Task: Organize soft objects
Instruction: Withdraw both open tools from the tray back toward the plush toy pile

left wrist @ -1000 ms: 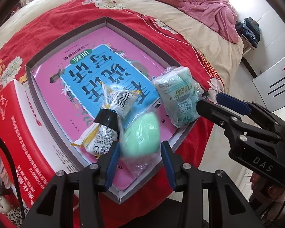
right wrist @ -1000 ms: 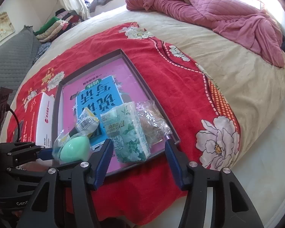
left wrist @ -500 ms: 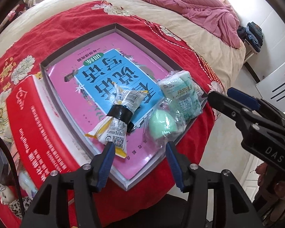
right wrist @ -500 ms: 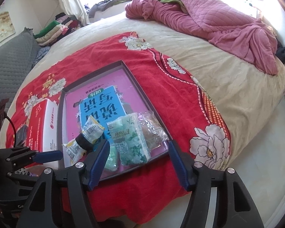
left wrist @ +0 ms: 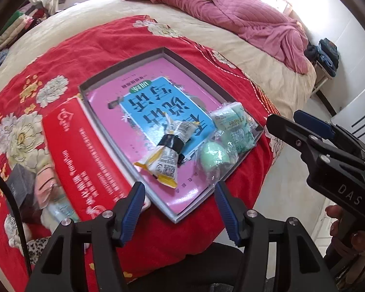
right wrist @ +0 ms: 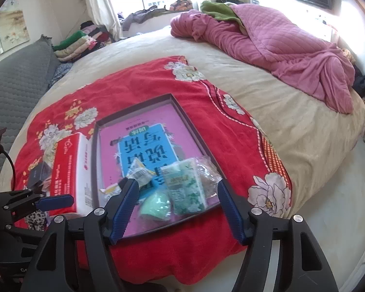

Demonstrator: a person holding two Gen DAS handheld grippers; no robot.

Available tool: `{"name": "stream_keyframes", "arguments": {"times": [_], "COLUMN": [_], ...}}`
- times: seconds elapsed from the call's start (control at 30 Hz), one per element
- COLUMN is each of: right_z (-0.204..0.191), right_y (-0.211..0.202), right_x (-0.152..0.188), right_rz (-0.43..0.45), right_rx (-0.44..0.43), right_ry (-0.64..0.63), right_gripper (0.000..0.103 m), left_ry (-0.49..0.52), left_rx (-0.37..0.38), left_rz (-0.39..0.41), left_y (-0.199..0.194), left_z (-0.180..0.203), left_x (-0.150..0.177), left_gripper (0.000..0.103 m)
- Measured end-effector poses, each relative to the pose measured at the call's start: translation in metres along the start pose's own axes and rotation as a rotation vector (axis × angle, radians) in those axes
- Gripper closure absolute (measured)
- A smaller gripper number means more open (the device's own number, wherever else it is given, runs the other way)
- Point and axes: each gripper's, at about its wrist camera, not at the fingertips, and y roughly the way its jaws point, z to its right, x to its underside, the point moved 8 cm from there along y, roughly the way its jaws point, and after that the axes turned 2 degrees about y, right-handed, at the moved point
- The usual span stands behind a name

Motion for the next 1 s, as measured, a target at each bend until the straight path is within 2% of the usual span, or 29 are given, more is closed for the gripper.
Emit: {"name": "stream_keyframes", "arguments": {"times": [0.17,0.27,0.33,0.63,0.77,1.0], "right_z": [-0.014,-0.022,-0.029,-0.065,-0.084,-0.117], "right_y": [-0.009,-0.015,-0.021,-0.041,-0.053,-0.073], "right_x": [-0.002,-0.002,-0.003,-0.007,-0.011,-0.019], "right_rz": [0.015,0.026,0.041,0.079,0.109,0.152], "right_rx": [-0.004,-0.002,-0.006,-0.037,-0.056,-0.096], "right_ry": [-0.019,-0.029,-0.037,-0.085,-0.109,-0.154], "right_gripper": [0.033,0.032,0.031,0.029,0.029,0.029], "left_ry": [-0.024,-0.045,-0.053,-0.102,-0.119,-0.171], "left_rx": [-0.033,-0.066,-0.077,-0.15,-0.223,-0.285], "left_rz": [0.028,0.043,0.058,0.119,0.158,0.212], "left_y": [-0.018,-0.028,-0.035,-0.073,-0.095,-0.13], "left_z": [-0.014,-0.025,-0.031,-0.062,-0.079,-0.108], "left_x": [0.006,0.01,0.013,0.03,0.035,0.044], "left_gripper": [0.042,0.034,0.032,0.032,0.032,0.032]}}
